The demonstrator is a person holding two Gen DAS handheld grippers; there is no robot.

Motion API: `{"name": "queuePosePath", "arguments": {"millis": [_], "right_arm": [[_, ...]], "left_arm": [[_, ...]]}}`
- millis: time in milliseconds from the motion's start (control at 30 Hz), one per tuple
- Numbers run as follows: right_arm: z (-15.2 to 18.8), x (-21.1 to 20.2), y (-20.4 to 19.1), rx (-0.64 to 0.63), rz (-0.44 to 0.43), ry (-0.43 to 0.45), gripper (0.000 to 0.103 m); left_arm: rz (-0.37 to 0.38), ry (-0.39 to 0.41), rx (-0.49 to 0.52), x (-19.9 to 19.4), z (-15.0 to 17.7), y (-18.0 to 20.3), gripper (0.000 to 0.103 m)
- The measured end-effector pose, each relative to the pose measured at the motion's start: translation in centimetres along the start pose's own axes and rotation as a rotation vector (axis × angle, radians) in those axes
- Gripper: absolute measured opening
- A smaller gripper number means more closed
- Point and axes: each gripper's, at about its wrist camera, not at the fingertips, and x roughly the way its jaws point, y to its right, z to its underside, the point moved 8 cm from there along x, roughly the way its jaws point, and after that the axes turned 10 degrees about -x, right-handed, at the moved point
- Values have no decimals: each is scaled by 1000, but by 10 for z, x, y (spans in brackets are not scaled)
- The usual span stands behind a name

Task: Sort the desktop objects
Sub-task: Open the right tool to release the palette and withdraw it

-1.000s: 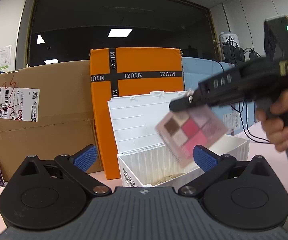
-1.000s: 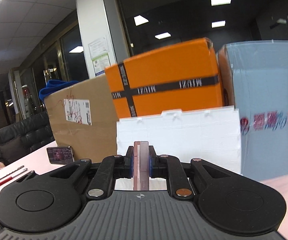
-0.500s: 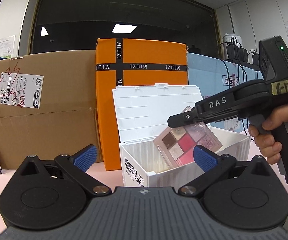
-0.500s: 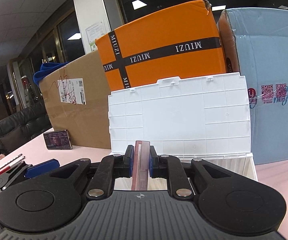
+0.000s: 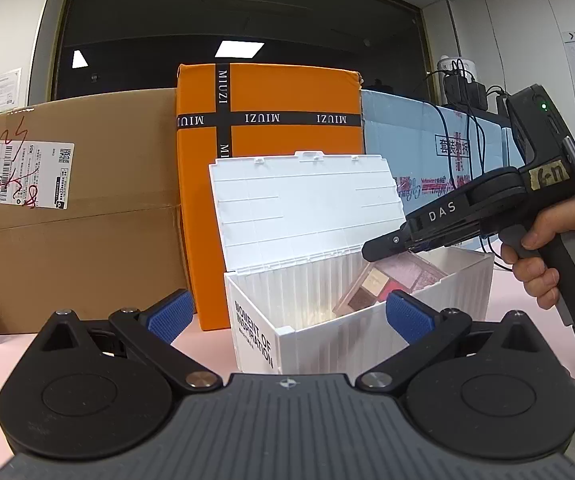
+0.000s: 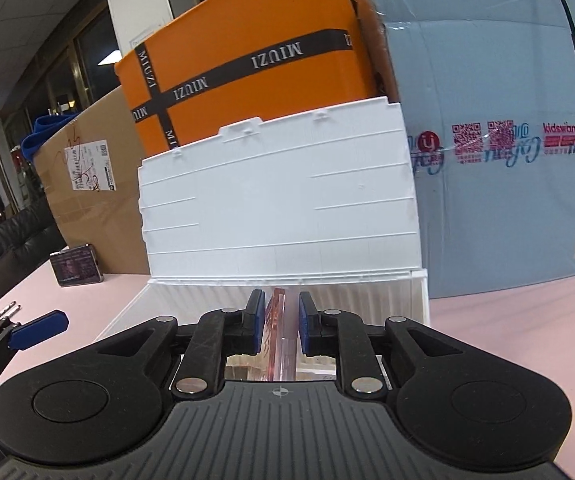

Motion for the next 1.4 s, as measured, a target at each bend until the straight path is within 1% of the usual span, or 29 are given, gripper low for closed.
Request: {"name": "queuePosePath", "arguments": {"millis": [67, 133, 200, 267, 300, 367, 467, 533, 600, 733, 800, 900, 1033, 1233, 1300, 1400], "right_arm": [[0, 0, 1, -21, 26, -8, 18], [0, -1, 1, -72, 77, -14, 22], [-1, -3, 1, -115, 114, -13, 28], [-1, -6, 1, -149, 144, -10, 30], [-1, -8, 1, -158, 155, -7, 34], [-1, -12, 2, -168, 168, 4, 41], [1, -19, 0, -171, 167, 31, 43], [2, -25, -3, -178, 168, 51, 48], [4, -29, -7, -193, 172, 69, 55], [9, -37, -14, -214, 179, 109, 65], [11, -41, -17, -229, 192, 133, 79], [14, -47, -21, -258, 214, 167, 89], [16, -55, -25, -267, 212, 202, 90], [26, -66, -28, -275, 223, 229, 92], [28, -71, -28, -265, 218, 241, 97], [32, -77, -29, -254, 204, 263, 99]], "left_arm": [[1, -4, 2, 0, 1, 1, 103], [2, -7, 4, 1, 2, 2, 103], [3, -10, 4, 2, 3, 2, 103], [5, -14, 7, 2, 4, 3, 103], [6, -14, 10, 2, 4, 3, 103], [8, -16, 15, 3, 5, 5, 103], [10, -21, 17, 4, 6, 6, 103], [11, -24, 19, 4, 7, 6, 103], [10, -26, 19, 4, 8, 7, 103], [10, -27, 16, 4, 9, 6, 103], [10, -30, 15, 5, 9, 7, 103], [10, -30, 14, 5, 9, 7, 103], [5, -28, 4, 3, 8, 6, 103], [-3, -30, 0, -2, 8, 9, 103], [-3, -28, 0, -4, 7, 11, 103], [-6, -24, -2, -9, 7, 14, 103]]}}
